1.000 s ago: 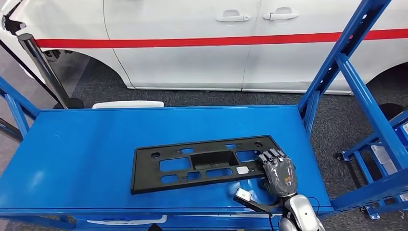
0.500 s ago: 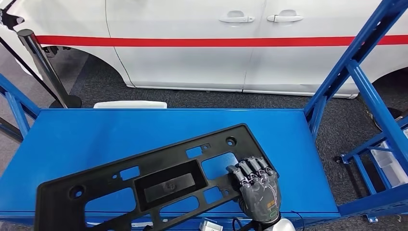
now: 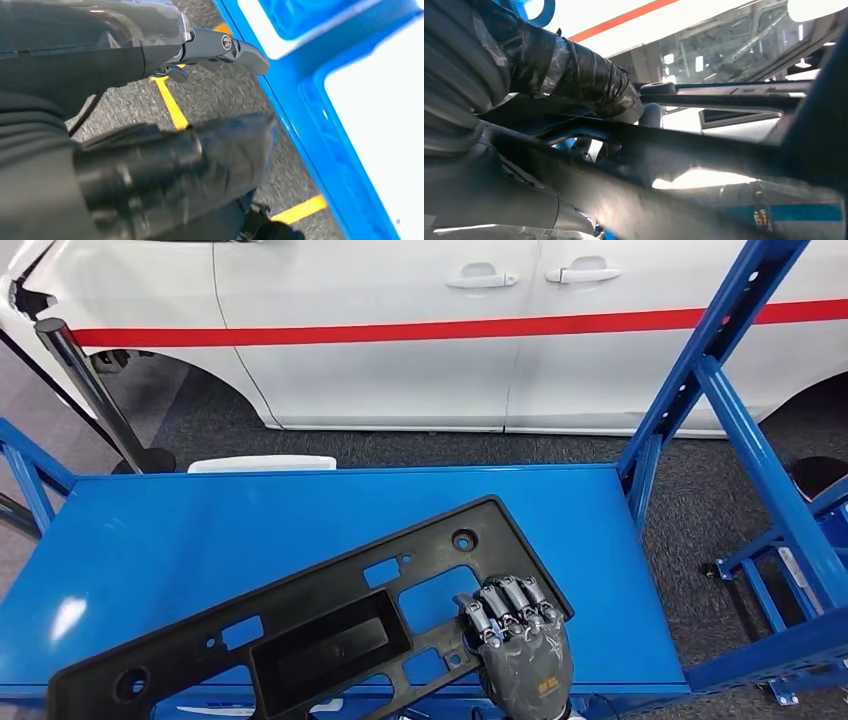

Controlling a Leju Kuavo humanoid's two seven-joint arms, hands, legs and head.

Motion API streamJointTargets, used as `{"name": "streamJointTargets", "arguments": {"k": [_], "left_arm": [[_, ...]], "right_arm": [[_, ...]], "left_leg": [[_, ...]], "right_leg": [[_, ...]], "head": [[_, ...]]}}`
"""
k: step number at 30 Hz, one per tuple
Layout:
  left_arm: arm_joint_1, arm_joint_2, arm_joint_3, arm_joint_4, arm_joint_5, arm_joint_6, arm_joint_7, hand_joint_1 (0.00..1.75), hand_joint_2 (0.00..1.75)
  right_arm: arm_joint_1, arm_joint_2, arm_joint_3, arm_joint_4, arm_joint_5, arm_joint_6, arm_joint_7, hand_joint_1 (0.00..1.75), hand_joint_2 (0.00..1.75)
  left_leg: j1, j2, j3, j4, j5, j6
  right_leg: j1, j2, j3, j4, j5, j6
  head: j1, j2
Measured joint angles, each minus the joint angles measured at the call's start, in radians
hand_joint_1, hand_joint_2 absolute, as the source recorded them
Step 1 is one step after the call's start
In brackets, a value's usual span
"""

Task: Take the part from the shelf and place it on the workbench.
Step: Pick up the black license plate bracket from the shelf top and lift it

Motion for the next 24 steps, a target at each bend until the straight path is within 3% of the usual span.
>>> {"name": "streamJointTargets", "arguments": {"k": [2, 3, 4, 5, 7, 9, 12, 14, 17, 18, 19, 20, 22, 24], "left_arm": [[0.003, 0.000, 0.003, 0.000, 0.000, -0.001, -0.004, 0.00, 1.75], [0.004, 0.000, 0.004, 0.000, 0.000, -0.001, -0.004, 0.00, 1.75], [0.006, 0.000, 0.005, 0.000, 0.001, -0.001, -0.005, 0.00, 1.75], [0.007, 0.000, 0.006, 0.000, 0.001, -0.001, -0.005, 0.00, 1.75], [0.007, 0.002, 0.008, 0.000, 0.002, 0.000, -0.005, 0.00, 1.75], [0.005, 0.004, 0.010, 0.000, 0.004, 0.005, -0.003, 0.00, 1.75], [0.007, 0.005, 0.013, 0.000, 0.005, 0.030, 0.017, 0.00, 1.75], [0.007, 0.005, 0.013, 0.000, 0.003, 0.055, 0.039, 0.00, 1.75], [0.004, 0.004, 0.014, 0.000, 0.000, 0.093, 0.056, 0.00, 1.75], [0.004, 0.004, 0.014, 0.000, 0.000, 0.103, 0.059, 0.00, 1.75], [0.004, 0.003, 0.014, 0.000, -0.002, 0.113, 0.064, 0.00, 1.75], [0.004, 0.002, 0.014, 0.000, -0.006, 0.126, 0.070, 0.00, 1.75], [0.004, -0.001, 0.014, 0.000, -0.020, 0.159, 0.088, 0.00, 1.75], [0.003, -0.003, 0.014, 0.000, -0.035, 0.193, 0.108, 0.00, 1.75]], "right_arm": [[-0.003, -0.002, 0.007, 0.000, -0.001, 0.000, 0.012, 1.75, 1.75], [-0.003, -0.003, 0.009, 0.000, -0.002, 0.000, 0.015, 1.75, 1.75], [-0.004, -0.003, 0.010, 0.000, -0.003, 0.000, 0.016, 1.75, 1.75], [-0.004, -0.004, 0.012, 0.000, -0.003, 0.000, 0.017, 1.75, 1.75], [-0.007, -0.005, 0.017, 0.000, -0.003, 0.000, 0.017, 1.75, 1.75], [-0.010, -0.008, 0.021, 0.000, -0.005, 0.000, 0.018, 1.75, 1.75], [-0.012, -0.011, 0.026, 0.000, -0.010, 0.000, 0.025, 1.75, 1.75], [-0.014, -0.013, 0.028, 0.001, -0.015, 0.000, 0.032, 1.75, 1.75], [-0.014, -0.018, 0.030, 0.010, -0.027, 0.000, 0.035, 1.75, 1.75], [-0.013, -0.019, 0.030, 0.014, -0.032, 0.000, 0.034, 1.75, 1.75], [-0.012, -0.019, 0.030, 0.018, -0.036, 0.000, 0.033, 1.75, 1.75], [-0.012, -0.019, 0.030, 0.022, -0.040, 0.000, 0.031, 1.75, 1.75], [-0.013, -0.020, 0.030, 0.030, -0.051, 0.000, 0.025, 1.75, 1.75], [-0.013, -0.019, 0.030, 0.036, -0.066, 0.000, 0.017, 1.75, 1.75]], "left_leg": [[0.000, 0.000, -0.062, 0.132, -0.058, -0.003], [0.000, 0.000, -0.079, 0.168, -0.064, -0.002], [0.000, 0.000, -0.079, 0.167, -0.050, 0.000], [-0.001, 0.000, -0.061, 0.127, -0.019, 0.005], [-0.007, 0.000, 0.004, -0.012, 0.050, 0.021], [-0.014, 0.000, 0.042, -0.099, 0.076, 0.034], [-0.015, 0.000, 0.048, -0.120, 0.081, 0.043], [-0.009, 0.001, 0.054, -0.136, 0.092, 0.052], [-0.008, 0.003, 0.053, -0.140, 0.097, 0.058], [-0.008, 0.004, 0.052, -0.139, 0.096, 0.058], [-0.008, 0.004, 0.051, -0.137, 0.095, 0.058], [-0.007, 0.003, 0.051, -0.133, 0.093, 0.056], [-0.006, 0.002, 0.050, -0.122, 0.086, 0.048], [-0.007, 0.000, 0.045, -0.109, 0.079, 0.036]], "right_leg": [[0.004, -0.001, -0.001, 0.000, 0.000, -0.004], [0.006, -0.001, -0.001, 0.000, -0.001, -0.005], [0.009, 0.000, 0.001, 0.000, -0.001, -0.005], [0.010, 0.000, 0.003, 0.000, -0.002, -0.006], [0.014, 0.001, 0.007, 0.001, -0.003, -0.006], [0.015, 0.002, 0.005, 0.001, -0.002, 0.000], [0.014, 0.001, 0.004, -0.002, 0.000, 0.014], [0.013, 0.002, -0.009, 0.030, -0.026, 0.024], [0.006, 0.002, -0.088, 0.202, -0.115, 0.036], [0.003, 0.002, -0.110, 0.248, -0.128, 0.039], [0.000, 0.002, -0.115, 0.257, -0.120, 0.042], [-0.003, 0.002, -0.100, 0.227, -0.094, 0.045], [-0.007, 0.002, -0.035, 0.100, -0.033, 0.046], [-0.005, 0.003, 0.002, 0.020, -0.011, 0.038]], "head": [[0.000, 0.000], [0.000, 0.000], [0.000, 0.000], [0.000, 0.000], [0.000, 0.000], [0.000, 0.000], [0.000, 0.000], [0.001, 0.000], [0.001, 0.000], [0.001, 0.000], [0.001, 0.000], [0.002, 0.000], [0.002, 0.000], [0.001, 0.000]]}}
